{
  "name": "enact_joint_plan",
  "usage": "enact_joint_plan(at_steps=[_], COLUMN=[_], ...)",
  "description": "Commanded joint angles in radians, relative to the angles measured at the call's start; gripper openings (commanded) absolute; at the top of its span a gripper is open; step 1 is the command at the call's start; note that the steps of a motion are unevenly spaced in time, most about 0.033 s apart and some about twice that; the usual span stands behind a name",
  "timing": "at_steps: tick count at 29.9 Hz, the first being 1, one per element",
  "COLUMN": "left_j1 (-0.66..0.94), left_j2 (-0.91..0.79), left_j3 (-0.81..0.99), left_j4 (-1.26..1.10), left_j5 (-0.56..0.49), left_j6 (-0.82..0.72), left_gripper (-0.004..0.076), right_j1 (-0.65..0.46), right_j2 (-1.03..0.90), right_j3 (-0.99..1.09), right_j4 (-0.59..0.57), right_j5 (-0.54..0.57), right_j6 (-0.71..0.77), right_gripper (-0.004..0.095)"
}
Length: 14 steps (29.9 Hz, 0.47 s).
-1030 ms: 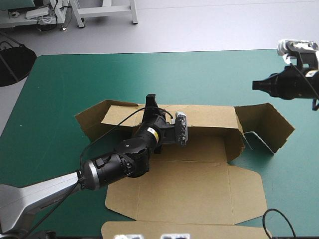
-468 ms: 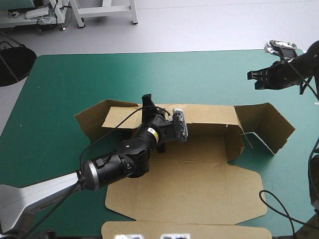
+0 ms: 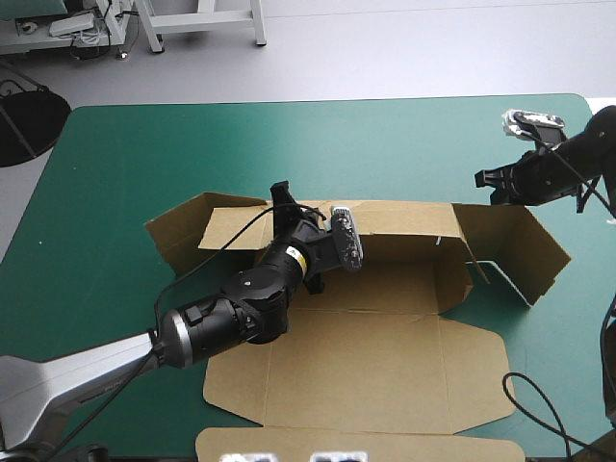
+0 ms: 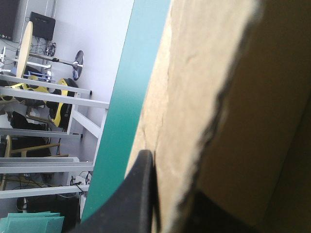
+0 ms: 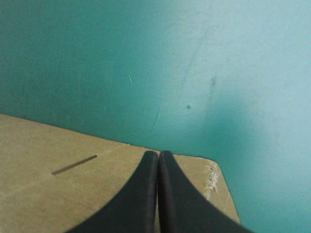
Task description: Fold the box
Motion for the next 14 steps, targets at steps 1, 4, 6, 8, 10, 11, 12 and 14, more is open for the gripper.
enact_joint_plan(at_steps=[1,4,6,8,10,11,12,14], left_j1=[0.002,0.002,0.002,0.002,0.002,0.002,0.002,0.004], left_j2=[-0.016,-0.016,-0.016,-0.016,-0.016,-0.016,-0.016,-0.016], left_j3=[-0.007,-0.007,-0.007,-0.007,-0.007,-0.007,-0.007,-0.007], left_j4=[-0.037,-0.037,-0.037,-0.037,-0.037,-0.037,-0.037,-0.037], left_j5=[0.009,0.018,0.018,0.018,0.018,0.018,0.018,0.018], left_j6=[-0.030,-0.030,-0.030,-0.043,-0.077,-0.077,-0.077,-0.077], left_gripper=[-0.0009,-0.0009,-0.0009,-0.0009,-0.0009,-0.0009,-0.0009,-0.0009], right_j1=[-0.002,-0.002,-0.004,-0.004,-0.004,-0.004,-0.004,-0.004], right_j2=[-0.094,-0.139,-0.165,-0.193,-0.214,-0.224,-0.233,-0.250], right_j3=[0.055,0.115,0.140,0.170,0.204,0.222,0.237,0.269], right_j4=[0.024,0.033,0.033,0.040,0.060,0.074,0.089,0.121], right_j5=[0.015,0.015,0.015,0.015,0.015,0.015,0.015,0.015], right_j6=[-0.040,-0.062,-0.069,-0.071,-0.084,-0.093,-0.098,-0.116], right_gripper=[-0.0018,-0.0018,-0.0018,-0.0018,-0.0018,-0.0018,-0.0018,-0.0018])
